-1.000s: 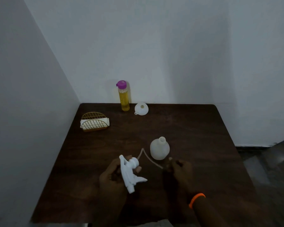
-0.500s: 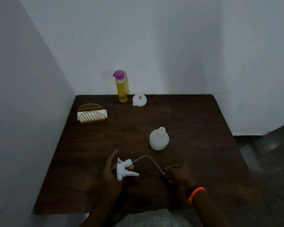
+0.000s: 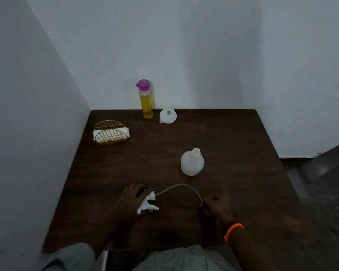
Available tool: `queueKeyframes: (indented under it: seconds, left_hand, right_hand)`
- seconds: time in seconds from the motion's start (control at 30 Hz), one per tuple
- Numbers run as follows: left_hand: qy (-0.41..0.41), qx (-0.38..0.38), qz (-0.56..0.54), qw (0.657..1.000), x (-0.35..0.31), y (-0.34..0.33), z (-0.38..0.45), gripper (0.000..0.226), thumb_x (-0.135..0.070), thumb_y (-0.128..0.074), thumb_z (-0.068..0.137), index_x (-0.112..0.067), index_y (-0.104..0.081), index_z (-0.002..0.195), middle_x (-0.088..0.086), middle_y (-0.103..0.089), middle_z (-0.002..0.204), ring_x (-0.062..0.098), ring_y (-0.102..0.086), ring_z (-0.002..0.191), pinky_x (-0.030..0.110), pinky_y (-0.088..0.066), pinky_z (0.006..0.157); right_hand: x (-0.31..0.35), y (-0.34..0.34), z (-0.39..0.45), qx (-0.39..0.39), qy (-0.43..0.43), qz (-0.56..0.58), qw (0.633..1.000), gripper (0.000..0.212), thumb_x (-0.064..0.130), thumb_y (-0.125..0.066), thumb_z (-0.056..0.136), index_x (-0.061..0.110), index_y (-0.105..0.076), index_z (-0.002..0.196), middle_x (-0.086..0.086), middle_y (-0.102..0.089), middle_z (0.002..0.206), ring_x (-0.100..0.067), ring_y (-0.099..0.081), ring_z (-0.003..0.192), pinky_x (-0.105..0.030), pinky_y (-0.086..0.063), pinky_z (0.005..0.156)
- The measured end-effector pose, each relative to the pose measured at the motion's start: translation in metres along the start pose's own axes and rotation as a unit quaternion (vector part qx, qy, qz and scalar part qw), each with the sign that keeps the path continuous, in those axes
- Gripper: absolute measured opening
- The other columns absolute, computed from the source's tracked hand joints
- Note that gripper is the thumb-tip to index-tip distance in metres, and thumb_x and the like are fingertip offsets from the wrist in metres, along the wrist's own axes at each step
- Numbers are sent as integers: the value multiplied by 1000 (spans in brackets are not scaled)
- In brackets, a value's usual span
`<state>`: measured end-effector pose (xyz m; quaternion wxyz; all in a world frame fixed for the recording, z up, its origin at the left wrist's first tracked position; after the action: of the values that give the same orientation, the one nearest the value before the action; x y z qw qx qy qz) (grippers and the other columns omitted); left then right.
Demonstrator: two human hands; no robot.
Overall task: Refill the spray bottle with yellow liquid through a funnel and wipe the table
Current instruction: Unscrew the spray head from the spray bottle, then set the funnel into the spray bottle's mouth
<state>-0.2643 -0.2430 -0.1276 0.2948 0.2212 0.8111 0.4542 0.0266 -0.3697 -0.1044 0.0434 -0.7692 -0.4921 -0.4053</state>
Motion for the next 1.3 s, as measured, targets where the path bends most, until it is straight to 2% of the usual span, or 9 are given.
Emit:
queueKeyframes:
  seconds: [0.13,0.3,0.6,0.7,0.87,1.03,1.17,1.23,1.3]
  left_hand:
    - [-36,-13,67,997,2,-2,2,83,-77,-17,90,-20,-71,116,1,-70,107,18,-69,91,30,-45,87]
    - [-21,-34,20,999,13,-12,-4,93,-87,-42,76,-25,-44,144,3,-46,143,23,-49,121,47,-44,98]
    - [-24,-112,-14,993,9,-7,2,88,-87,-34,80,-33,-35,149,-4,-34,152,15,-31,137,34,-20,110]
    - [8,-153,-31,988,4,11,14,79,-81,-33,86,-34,-33,150,-3,-32,152,16,-29,140,38,-23,111]
    - [92,-238,-130,958,9,47,70,57,-65,-40,94,-27,-50,135,-1,-46,140,15,-42,128,34,-38,107]
    - [194,-260,-225,919,13,82,158,58,-55,-41,98,-14,-50,138,9,-48,144,23,-44,134,37,-36,112]
    - [197,-277,-242,909,16,111,219,42,-40,-46,100,-14,-54,132,7,-57,132,24,-53,125,36,-43,106]
    - [186,-284,-237,910,22,121,244,31,-35,-48,99,-15,-57,121,5,-62,117,23,-59,111,35,-49,95]
    - [193,-285,-243,907,27,128,265,37,-37,-47,97,-16,-53,127,5,-61,121,22,-58,112,41,-50,97]
  right_hand:
    - [-7,-3,1,-12,0,-12,1000,21,-11,-67,71,3,-71,54,-22,-71,63,-30,-66,57,-39,-56,58]
    - [-10,-2,4,-20,6,-33,999,24,-8,-69,72,4,-70,51,-19,-70,58,-30,-67,55,-41,-58,57]
    - [12,13,10,9,34,-129,991,21,20,-80,79,2,-76,68,-12,-74,65,-26,-74,66,-39,-63,56]
    - [34,27,22,-15,38,-131,990,26,29,-79,82,6,-75,71,-8,-74,65,-20,-73,64,-32,-60,53]
    - [92,38,67,-26,91,-102,990,22,22,-74,87,1,-73,81,-16,-74,74,-25,-73,67,-37,-61,58]
    - [166,10,122,-21,169,-172,970,27,29,-72,89,9,-74,72,-4,-72,62,-11,-69,55,-21,-53,50]
    - [213,-39,164,35,243,-212,946,17,31,-68,91,16,-75,96,-4,-75,92,-18,-71,84,-37,-59,81]
    - [231,-66,177,69,273,-223,933,30,27,-67,92,15,-69,119,-4,-71,115,-19,-67,104,-35,-53,93]
    - [245,-90,187,95,289,-238,923,49,25,-68,91,14,-57,137,-7,-61,135,-21,-60,122,-37,-47,106]
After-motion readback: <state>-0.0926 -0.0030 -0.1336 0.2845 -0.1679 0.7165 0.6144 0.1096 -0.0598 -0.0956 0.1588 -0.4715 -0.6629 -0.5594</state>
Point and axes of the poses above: each hand's wrist, its own z-axis towards the middle knuckle, its own y-axis out of the back of the hand, x = y × z, the point moved 1 cm from there along z, towards the middle knuckle
